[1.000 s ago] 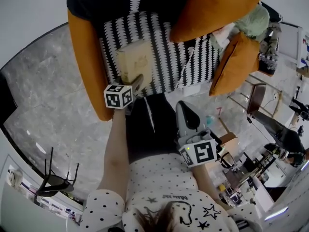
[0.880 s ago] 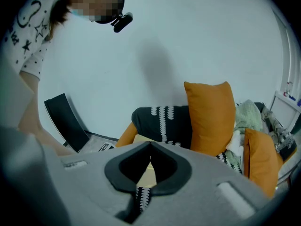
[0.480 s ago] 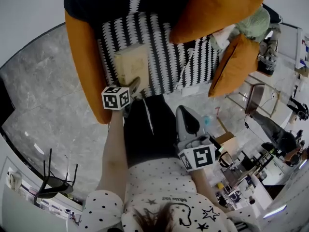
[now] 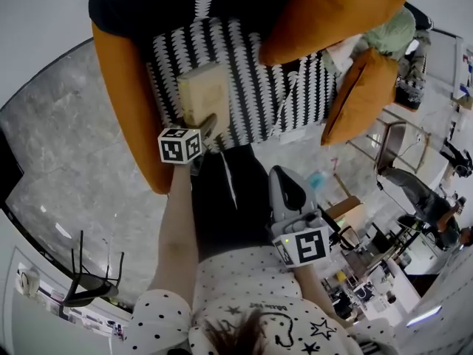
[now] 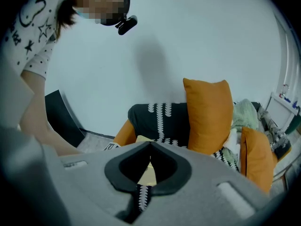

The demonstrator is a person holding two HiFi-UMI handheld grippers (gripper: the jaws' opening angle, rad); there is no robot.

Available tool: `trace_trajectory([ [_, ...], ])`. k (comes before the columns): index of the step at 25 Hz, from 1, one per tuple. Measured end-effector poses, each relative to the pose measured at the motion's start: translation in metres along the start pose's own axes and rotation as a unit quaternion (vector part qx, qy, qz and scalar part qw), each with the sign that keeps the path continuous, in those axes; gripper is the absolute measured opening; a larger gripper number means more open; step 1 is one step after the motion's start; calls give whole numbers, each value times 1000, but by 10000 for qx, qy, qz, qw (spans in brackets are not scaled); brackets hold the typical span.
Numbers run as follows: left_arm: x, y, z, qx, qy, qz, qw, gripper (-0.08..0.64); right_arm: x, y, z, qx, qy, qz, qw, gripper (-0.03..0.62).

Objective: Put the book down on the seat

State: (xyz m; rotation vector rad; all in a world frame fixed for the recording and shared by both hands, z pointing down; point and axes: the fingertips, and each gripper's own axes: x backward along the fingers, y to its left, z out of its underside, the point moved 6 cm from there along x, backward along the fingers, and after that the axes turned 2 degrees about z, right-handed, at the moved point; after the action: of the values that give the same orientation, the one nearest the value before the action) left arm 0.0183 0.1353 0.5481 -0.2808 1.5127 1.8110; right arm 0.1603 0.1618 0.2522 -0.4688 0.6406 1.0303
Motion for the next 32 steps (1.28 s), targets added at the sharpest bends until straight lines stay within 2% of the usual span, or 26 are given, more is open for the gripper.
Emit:
trace_trajectory([
  [4, -11, -2, -6, 1, 28, -7, 10000, 224, -5, -11, -7, -70, 5, -6, 10000, 2],
  [11, -6, 20, 6, 27, 38, -1, 10000, 224, -16, 4, 2, -158, 61, 40, 9998, 2],
  [18, -21, 27, 12, 31, 168, -9, 9999, 224, -21, -5, 17, -265, 135, 81, 9995, 2],
  [32, -27, 40, 23, 110, 241, 182, 9995, 224, -17, 11, 32, -417, 266, 240, 9985, 2],
])
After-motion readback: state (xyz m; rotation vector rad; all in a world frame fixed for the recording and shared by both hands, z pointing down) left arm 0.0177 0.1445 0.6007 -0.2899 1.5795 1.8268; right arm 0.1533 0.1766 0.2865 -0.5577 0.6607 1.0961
